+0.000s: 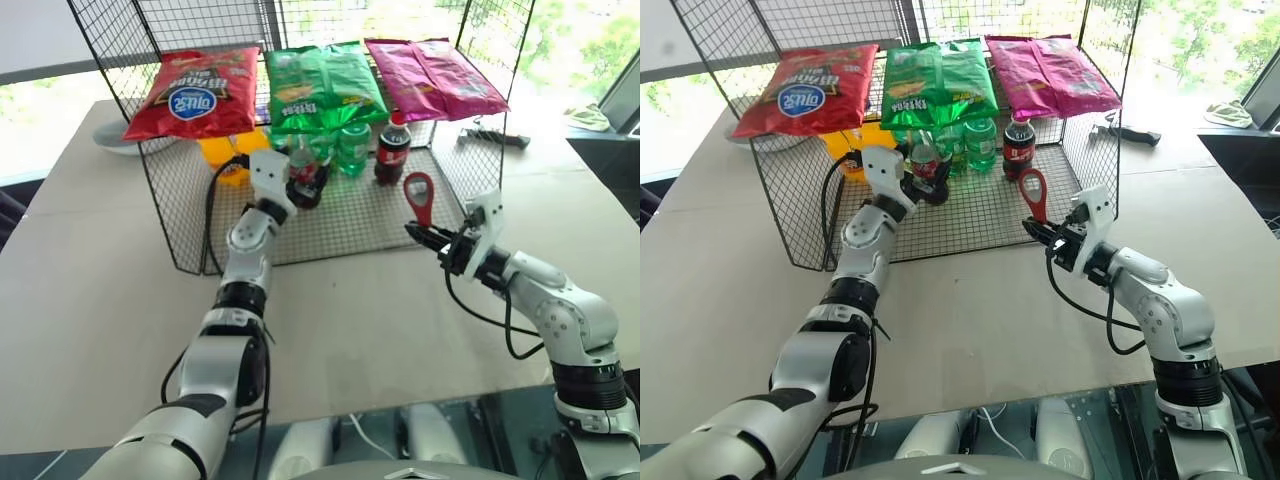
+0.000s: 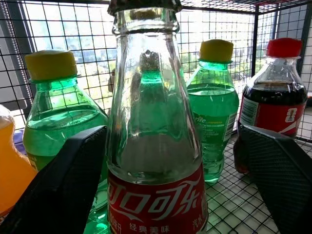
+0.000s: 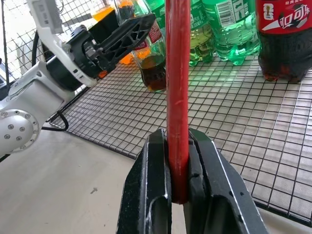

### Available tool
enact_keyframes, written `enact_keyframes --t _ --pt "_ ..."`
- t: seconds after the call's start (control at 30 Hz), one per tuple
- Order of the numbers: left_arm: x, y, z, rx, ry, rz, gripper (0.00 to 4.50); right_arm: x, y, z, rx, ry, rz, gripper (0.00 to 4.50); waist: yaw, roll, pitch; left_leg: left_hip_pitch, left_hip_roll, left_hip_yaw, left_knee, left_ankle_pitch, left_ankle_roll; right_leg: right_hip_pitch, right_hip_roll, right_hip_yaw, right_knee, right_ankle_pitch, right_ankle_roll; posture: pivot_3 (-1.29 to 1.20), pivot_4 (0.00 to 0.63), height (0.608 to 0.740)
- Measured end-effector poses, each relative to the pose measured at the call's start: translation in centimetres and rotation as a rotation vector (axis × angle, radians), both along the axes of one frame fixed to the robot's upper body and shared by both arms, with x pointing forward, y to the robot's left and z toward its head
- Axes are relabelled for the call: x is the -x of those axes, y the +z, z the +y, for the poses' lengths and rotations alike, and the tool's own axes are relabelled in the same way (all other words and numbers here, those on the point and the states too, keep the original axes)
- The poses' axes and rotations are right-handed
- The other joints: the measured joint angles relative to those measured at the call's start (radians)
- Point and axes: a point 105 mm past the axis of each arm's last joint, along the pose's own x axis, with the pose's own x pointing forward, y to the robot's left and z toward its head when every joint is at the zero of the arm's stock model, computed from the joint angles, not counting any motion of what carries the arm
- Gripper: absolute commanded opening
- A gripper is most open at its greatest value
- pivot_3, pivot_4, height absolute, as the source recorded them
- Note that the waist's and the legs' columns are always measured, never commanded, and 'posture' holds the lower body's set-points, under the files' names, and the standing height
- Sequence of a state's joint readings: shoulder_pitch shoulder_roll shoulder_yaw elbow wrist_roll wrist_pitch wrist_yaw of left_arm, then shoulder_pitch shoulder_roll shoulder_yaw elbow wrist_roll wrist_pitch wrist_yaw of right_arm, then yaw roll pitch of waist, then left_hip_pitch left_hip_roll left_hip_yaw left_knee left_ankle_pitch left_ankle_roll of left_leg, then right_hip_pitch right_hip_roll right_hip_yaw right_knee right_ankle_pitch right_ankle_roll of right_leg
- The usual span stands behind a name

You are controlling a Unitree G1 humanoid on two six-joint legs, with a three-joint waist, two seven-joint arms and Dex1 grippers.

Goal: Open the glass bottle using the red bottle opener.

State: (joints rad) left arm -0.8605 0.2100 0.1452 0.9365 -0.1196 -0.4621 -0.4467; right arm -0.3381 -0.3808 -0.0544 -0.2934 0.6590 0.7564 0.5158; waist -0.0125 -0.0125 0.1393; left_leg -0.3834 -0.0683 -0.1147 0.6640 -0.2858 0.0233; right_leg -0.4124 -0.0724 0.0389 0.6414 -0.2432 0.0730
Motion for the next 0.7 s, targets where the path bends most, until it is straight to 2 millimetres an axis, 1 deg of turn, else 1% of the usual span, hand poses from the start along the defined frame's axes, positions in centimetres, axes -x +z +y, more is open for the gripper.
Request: enact_keyframes --t 0.07,0.17,0.2,0.27,0.3,0.33,0.37,0.5,0.57,0.63,0.67,0.7 --pt "-0.4 0.0 -0.2 -0.003 0.011 0.017 4.45 0.0 0.0 -0.1 0.002 -0.007 -0.006 0.00 0.000 0.000 0.000 0.000 0.000 0.000 0.001 0.000 0.000 0.000 0.000 0.000 0.001 0.000 0.000 0.00 0.150 0.740" --pt "-0.8 -0.6 -0.1 -0.006 0.030 0.047 4.45 0.0 0.0 -0.2 0.004 -0.016 -0.012 0.00 -0.001 0.000 0.000 0.000 0.000 0.000 0.001 0.000 0.000 0.000 0.000 0.000 0.001 0.000 0.000 0.00 0.150 0.740" --pt "-0.9 -0.7 -0.1 -0.006 0.036 0.055 4.22 -0.1 0.0 -0.3 0.004 -0.020 -0.014 0.00 -0.001 0.000 0.000 0.000 0.000 0.000 0.001 0.000 0.000 0.000 0.000 0.000 0.001 0.000 0.000 0.00 0.150 0.740" --pt "-1.3 -0.3 -0.2 -0.003 0.048 0.063 3.59 -0.1 0.1 -0.3 0.006 -0.024 -0.016 0.00 0.000 0.000 0.000 0.000 0.000 0.000 0.002 0.000 0.000 0.000 0.000 0.000 0.001 0.000 0.000 0.00 0.150 0.740" --pt "-1.4 -0.3 -0.2 -0.001 0.055 0.067 3.16 -0.1 0.1 -0.4 0.006 -0.027 -0.016 0.00 0.000 0.000 0.000 0.000 0.000 0.000 0.002 0.000 0.000 0.000 0.000 0.000 0.001 0.000 0.000 0.00 0.150 0.740" --pt "-1.6 -0.3 -0.1 0.000 0.065 0.075 2.61 -0.1 0.0 -0.4 0.008 -0.030 -0.016 0.00 -0.001 0.000 0.000 0.000 -0.001 0.000 0.002 0.000 0.000 0.000 0.000 0.000 0.001 0.000 0.000 0.00 0.150 0.740" --pt "-1.6 -0.3 -0.2 0.001 0.067 0.077 2.51 -0.2 0.0 -0.4 0.009 -0.032 -0.017 0.00 -0.001 0.000 0.000 0.000 -0.001 0.000 0.002 0.000 0.000 0.000 0.000 0.000 0.001 0.000 0.000 0.00 0.150 0.740" --pt "-1.4 -0.3 -0.6 0.013 0.022 0.077 2.54 -0.2 0.2 -0.5 0.012 -0.037 -0.027 0.00 0.001 0.000 0.000 0.000 -0.001 0.000 0.002 0.000 0.000 0.000 0.000 0.000 0.001 0.000 0.000 0.00 0.150 0.740" --pt "-0.9 -0.5 -1.1 0.013 -0.026 0.063 2.54 -0.4 0.7 -0.6 0.005 -0.045 -0.055 0.00 0.000 0.000 0.000 0.000 -0.001 0.000 0.002 0.000 0.000 0.000 0.000 0.000 0.001 0.000 0.000 0.00 0.150 0.740" --pt "0.1 -0.6 -1.4 0.014 -0.085 0.038 2.54 -0.9 1.8 -1.5 0.002 -0.081 -0.113 0.00 -0.002 0.000 0.000 0.000 -0.001 0.000 0.002 0.000 0.000 0.000 0.000 0.000 0.001 0.000 0.000 0.00 0.150 0.740" --pt "0.7 -0.5 -1.4 0.018 -0.116 0.025 2.54 -1.3 2.5 -2.3 0.017 -0.117 -0.153 0.00 -0.002 0.000 0.000 0.000 0.000 0.000 0.002 0.000 0.000 0.000 0.000 0.001 0.001 0.000 0.000 0.00 0.150 0.740" --pt "0.9 -0.5 -1.4 0.018 -0.124 0.024 2.54 -1.4 2.7 -2.7 0.020 -0.131 -0.164 0.00 -0.001 0.000 0.000 0.000 0.000 0.000 0.002 0.000 0.000 0.000 0.000 0.001 0.001 0.000 0.000 0.00 0.150 0.740"
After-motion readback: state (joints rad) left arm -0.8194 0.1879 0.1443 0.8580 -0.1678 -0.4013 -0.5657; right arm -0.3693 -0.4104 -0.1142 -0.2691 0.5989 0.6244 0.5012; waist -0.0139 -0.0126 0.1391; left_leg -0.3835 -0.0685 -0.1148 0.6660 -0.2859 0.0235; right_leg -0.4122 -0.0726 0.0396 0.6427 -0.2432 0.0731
